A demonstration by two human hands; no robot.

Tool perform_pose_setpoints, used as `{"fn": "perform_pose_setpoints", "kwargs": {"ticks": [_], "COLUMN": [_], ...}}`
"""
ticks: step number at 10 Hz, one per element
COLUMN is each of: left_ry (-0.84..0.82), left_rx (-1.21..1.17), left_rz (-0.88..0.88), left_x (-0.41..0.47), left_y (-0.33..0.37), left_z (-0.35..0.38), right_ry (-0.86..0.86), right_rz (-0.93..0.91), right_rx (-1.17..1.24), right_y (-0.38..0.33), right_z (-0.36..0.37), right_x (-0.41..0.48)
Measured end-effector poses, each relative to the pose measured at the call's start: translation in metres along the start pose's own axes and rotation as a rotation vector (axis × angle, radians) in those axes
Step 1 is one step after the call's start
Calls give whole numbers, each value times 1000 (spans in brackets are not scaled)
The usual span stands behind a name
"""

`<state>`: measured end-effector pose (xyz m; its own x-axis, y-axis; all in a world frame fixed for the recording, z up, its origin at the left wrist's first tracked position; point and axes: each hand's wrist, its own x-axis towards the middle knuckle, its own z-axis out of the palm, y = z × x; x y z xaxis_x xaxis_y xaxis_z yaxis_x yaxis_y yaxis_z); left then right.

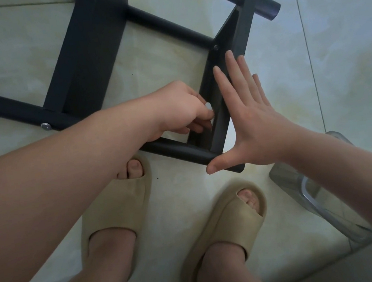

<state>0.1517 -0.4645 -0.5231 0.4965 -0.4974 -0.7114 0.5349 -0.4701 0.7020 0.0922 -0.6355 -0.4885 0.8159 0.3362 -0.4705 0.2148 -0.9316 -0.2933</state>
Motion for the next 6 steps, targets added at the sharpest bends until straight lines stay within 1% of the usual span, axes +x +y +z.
{"fn": "perform_pose_setpoints", "kwargs": {"ticks": [6], "left_ry": [-50], "left_rx": [7], "left_rz": [-43], "left_x": [-4], "left_y": [3], "left_z": [-1], "right_ry": [0], "right_rz": [1], "right_rx": [1], "right_y": [-1], "right_z": [0], "right_x": [0]}}
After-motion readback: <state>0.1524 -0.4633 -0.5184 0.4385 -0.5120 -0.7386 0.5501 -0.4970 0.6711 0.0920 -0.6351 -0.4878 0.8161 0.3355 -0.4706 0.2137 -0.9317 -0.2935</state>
